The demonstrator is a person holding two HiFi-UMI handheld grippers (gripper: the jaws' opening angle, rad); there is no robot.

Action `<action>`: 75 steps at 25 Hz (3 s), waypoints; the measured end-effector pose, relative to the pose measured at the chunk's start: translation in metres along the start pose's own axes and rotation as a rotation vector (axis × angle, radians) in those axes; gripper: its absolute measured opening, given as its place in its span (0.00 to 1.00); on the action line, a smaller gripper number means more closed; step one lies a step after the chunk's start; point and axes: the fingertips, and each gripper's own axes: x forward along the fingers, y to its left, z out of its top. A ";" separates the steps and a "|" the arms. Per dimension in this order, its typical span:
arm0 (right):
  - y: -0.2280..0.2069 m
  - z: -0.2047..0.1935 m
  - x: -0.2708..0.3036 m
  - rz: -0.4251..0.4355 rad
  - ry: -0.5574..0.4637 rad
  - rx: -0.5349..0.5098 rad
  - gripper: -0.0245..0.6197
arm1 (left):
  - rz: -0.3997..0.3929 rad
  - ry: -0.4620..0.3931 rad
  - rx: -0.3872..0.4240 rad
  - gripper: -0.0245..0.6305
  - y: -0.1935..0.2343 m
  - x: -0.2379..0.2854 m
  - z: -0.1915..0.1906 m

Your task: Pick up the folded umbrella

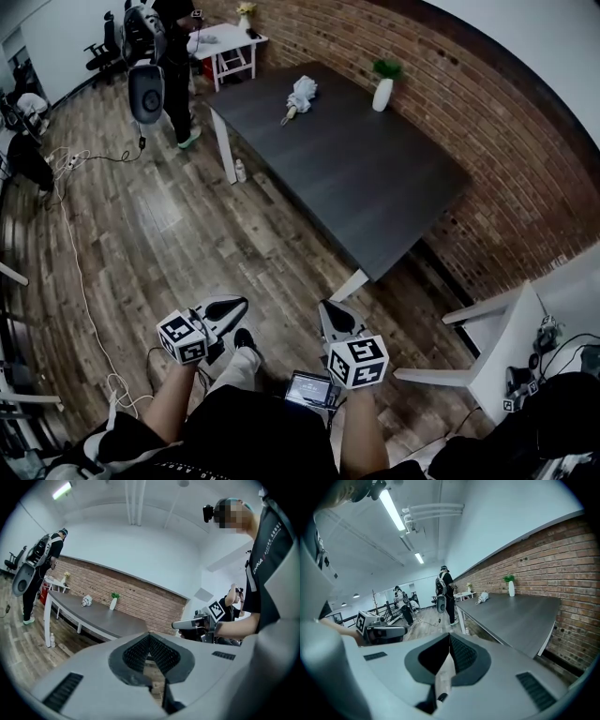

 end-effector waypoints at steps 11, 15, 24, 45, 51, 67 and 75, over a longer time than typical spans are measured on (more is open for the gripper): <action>-0.012 0.067 0.102 -0.036 -0.012 -0.039 0.05 | -0.074 -0.010 0.022 0.04 0.096 0.025 0.048; -0.006 0.087 0.140 -0.047 -0.020 -0.045 0.05 | -0.098 -0.003 0.033 0.04 0.132 0.024 0.064; 0.010 0.101 0.190 -0.086 -0.006 -0.024 0.05 | -0.107 0.001 -0.003 0.04 0.193 0.006 0.077; -0.040 0.135 0.283 -0.074 -0.004 0.009 0.05 | -0.107 0.044 -0.018 0.04 0.277 0.055 0.096; -0.076 0.164 0.318 -0.069 -0.022 0.024 0.05 | -0.101 0.056 0.011 0.04 0.313 0.091 0.121; -0.168 0.210 0.375 -0.037 -0.035 0.050 0.05 | -0.063 0.040 0.008 0.04 0.367 0.181 0.170; -0.193 0.209 0.387 -0.018 -0.024 0.072 0.05 | -0.043 0.056 0.006 0.04 0.382 0.204 0.167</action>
